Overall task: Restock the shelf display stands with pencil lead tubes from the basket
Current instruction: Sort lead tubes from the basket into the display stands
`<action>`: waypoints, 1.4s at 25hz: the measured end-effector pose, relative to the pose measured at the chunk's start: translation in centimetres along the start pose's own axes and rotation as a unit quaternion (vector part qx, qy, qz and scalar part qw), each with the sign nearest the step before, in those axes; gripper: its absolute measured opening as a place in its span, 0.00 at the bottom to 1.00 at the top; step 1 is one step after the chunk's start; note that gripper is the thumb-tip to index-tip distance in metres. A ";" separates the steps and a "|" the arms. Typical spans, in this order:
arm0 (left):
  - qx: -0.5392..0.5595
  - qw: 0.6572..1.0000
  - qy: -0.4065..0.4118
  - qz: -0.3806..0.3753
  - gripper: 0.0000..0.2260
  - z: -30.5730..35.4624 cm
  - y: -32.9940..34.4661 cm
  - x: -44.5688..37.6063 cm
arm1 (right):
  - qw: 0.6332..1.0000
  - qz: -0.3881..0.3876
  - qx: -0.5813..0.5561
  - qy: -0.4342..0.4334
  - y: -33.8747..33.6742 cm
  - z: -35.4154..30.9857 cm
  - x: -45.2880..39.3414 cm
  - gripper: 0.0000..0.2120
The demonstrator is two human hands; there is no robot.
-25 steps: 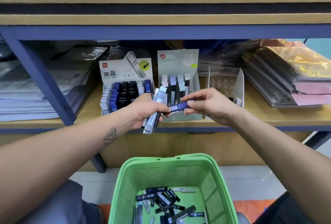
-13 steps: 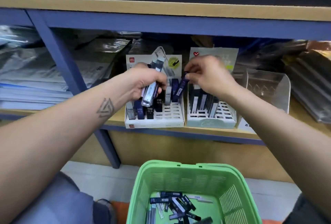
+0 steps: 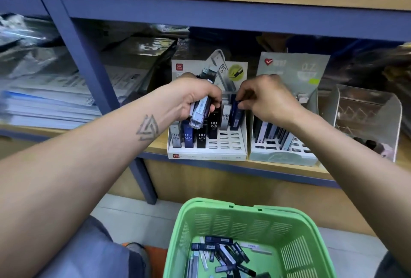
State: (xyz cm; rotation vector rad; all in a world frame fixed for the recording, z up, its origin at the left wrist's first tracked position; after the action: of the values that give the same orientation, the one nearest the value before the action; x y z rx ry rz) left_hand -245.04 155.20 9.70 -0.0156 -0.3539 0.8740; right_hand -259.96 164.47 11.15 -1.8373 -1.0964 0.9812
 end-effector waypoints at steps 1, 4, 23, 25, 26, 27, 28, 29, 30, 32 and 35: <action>0.000 1.000 0.000 0.002 0.06 0.0 0.0 0.0 | 1.000 -0.007 0.003 0.005 0.1 0.0 0.0 0.07; 0.001 1.000 0.002 0.002 0.08 0.1 0.0 0.1 | 0.999 0.018 0.042 0.004 0.5 0.0 0.0 0.06; 0.168 0.983 0.008 -0.069 0.03 0.3 4.5 1.9 | 0.905 -0.128 -0.394 0.094 -0.2 -0.9 4.7 0.24; 0.181 0.982 0.010 -0.054 0.07 0.1 4.9 1.8 | 0.893 -0.142 -0.411 0.112 -0.2 -0.7 4.9 0.23; 0.182 0.982 0.008 -0.052 0.08 0.1 5.1 1.8 | 0.879 -0.153 -0.434 0.122 -0.1 -0.5 5.1 0.23; 0.183 0.982 0.002 -0.055 0.06 0.0 5.3 1.8 | 0.864 -0.162 -0.458 0.133 -0.2 -0.3 5.2 0.21; 0.187 0.981 -0.003 -0.058 0.04 0.0 5.5 1.8 | 0.850 -0.168 -0.478 0.144 -0.3 0.0 5.4 0.20; 0.191 0.980 -0.006 -0.056 0.03 0.0 5.6 1.8 | 0.840 -0.171 -0.490 0.156 -0.3 0.2 5.5 0.18; 0.190 0.981 -0.004 -0.047 0.03 0.0 5.7 1.8 | 0.835 -0.174 -0.495 0.165 -0.3 0.2 5.6 0.18; 0.174 0.984 0.023 -0.001 0.04 0.1 5.6 1.7 | 0.838 -0.169 -0.489 0.175 0.1 0.1 5.7 0.17; 0.164 0.980 0.080 0.077 0.08 0.4 5.4 1.6 | 0.868 -0.117 -0.451 0.172 0.7 -0.1 5.4 0.15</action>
State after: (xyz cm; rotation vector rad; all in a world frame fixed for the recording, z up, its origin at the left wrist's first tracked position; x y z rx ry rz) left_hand -248.24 159.82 9.74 0.1937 -0.0560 1.0685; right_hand -257.89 169.15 9.38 -2.3713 -1.6459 -0.0836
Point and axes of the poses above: each hand's wrist, its own x-axis away from the middle knuckle, its own y-axis out of the palm, z = x × y, the point moved 4 cm from there along -x, towards the middle knuckle, and after that the axes turned 7 degrees about y, right-handed, at the moved point
